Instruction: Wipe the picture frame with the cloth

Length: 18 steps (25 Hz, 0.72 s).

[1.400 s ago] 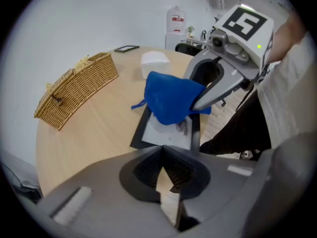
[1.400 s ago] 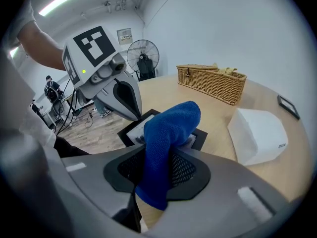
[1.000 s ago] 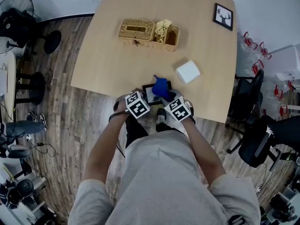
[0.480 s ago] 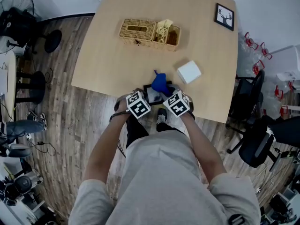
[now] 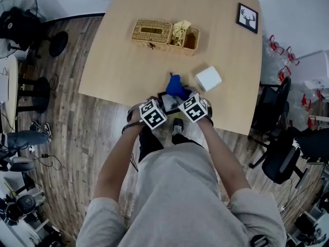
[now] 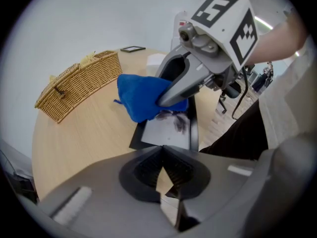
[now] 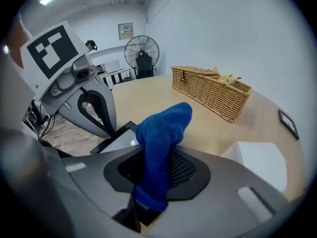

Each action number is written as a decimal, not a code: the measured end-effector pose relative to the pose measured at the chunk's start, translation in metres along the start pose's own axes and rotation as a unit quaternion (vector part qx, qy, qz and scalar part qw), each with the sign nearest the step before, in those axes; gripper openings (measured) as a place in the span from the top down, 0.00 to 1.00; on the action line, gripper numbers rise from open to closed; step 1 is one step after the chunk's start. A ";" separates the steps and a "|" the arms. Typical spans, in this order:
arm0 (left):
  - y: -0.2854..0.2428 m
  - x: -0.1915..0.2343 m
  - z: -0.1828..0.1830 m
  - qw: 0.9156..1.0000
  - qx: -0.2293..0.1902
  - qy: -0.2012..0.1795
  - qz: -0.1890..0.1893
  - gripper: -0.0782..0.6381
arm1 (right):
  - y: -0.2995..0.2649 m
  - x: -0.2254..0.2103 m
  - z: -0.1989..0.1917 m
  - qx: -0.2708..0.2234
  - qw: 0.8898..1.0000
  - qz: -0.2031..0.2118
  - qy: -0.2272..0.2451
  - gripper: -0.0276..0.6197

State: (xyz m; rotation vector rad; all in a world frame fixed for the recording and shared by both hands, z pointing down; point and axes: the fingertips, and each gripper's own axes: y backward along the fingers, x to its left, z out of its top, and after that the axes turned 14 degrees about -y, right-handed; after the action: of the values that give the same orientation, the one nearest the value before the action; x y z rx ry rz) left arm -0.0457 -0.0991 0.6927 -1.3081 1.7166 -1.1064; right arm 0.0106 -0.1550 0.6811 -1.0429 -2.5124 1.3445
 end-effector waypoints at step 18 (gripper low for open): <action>-0.001 0.001 0.000 1.000 -0.007 0.012 0.006 0.82 | -0.013 -0.002 0.024 -0.017 1.000 -0.015 -0.004 0.79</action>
State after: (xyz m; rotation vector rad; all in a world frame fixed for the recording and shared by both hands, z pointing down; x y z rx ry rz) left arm -0.0457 -0.0996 0.6935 -1.2972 1.7491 -1.1093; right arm -0.0041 -0.1778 0.6775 -1.0033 -2.5545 1.3054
